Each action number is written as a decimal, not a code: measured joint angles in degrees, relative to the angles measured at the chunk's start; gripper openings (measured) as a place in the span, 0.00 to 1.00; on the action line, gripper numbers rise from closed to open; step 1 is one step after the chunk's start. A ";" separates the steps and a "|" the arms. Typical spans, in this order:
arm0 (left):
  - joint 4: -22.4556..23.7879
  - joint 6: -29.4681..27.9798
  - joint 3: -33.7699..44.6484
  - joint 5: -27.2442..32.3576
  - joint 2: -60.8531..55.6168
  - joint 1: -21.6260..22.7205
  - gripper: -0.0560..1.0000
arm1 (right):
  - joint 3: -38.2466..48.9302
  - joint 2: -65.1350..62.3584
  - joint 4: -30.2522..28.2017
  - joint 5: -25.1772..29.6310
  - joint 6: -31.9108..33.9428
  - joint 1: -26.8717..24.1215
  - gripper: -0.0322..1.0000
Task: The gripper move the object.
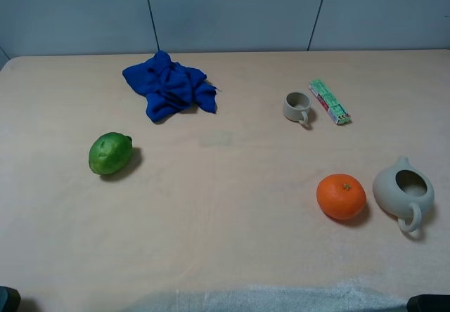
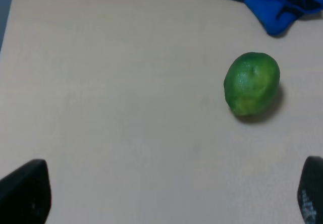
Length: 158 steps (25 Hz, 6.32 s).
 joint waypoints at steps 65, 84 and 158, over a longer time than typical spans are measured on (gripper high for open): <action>0.00 0.00 0.00 0.00 0.00 0.00 0.99 | -6.33 69.05 3.20 -13.04 8.14 -5.94 0.70; 0.00 0.00 0.00 0.00 0.00 0.00 0.99 | -6.35 82.97 5.88 -15.71 3.16 -9.19 0.70; -0.05 0.00 0.00 0.00 0.00 0.00 0.99 | -6.41 87.52 6.86 -17.61 2.15 -9.19 0.03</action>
